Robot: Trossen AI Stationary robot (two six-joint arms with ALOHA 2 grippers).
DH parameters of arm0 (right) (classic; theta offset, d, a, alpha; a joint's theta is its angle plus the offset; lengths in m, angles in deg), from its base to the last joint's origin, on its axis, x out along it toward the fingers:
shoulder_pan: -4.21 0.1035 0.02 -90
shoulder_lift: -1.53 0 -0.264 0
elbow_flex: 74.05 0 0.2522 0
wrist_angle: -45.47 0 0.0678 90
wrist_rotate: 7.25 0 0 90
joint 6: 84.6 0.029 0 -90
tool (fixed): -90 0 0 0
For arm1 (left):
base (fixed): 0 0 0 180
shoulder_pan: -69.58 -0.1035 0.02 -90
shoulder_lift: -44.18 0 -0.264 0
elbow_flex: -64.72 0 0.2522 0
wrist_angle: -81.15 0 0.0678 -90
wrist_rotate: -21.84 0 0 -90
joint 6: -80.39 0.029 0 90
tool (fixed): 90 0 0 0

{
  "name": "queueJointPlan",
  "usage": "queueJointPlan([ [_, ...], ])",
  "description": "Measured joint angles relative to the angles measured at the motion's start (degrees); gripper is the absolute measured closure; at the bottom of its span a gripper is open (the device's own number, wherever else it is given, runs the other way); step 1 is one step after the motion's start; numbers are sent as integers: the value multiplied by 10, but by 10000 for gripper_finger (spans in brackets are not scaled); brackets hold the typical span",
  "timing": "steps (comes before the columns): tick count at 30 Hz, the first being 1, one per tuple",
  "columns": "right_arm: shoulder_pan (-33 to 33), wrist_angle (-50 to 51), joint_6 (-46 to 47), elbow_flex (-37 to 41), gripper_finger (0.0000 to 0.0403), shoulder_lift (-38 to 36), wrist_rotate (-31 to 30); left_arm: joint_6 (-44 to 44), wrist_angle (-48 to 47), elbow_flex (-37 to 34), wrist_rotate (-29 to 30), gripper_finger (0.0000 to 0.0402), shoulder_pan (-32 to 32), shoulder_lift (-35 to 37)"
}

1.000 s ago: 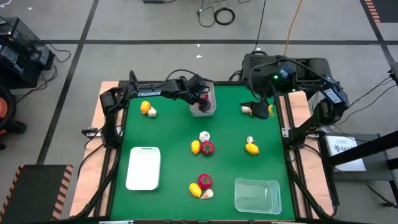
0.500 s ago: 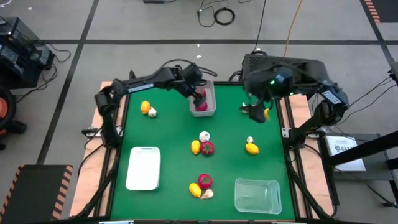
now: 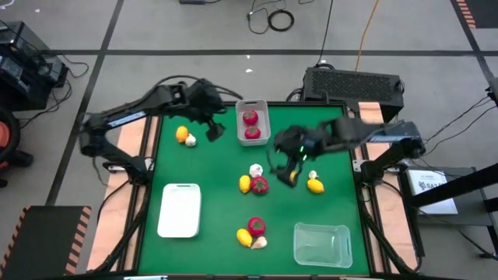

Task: Sort produce into baskets
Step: Put the bottom tomato into the gray bin

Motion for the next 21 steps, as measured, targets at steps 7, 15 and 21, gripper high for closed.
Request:
queueJointPlan([
  [7, 81, -266, 33, 112, 41, 34, 20, 33, 43, -122, -75, 27, 0, 123],
  [15, 114, -297, 14, 129, 41, 129, 21, 34, 108, -222, -151, 27, 32, 209],
  [21, 116, -284, -10, 129, 41, 187, 87, 14, 112, -242, -151, 27, 61, 220],
])
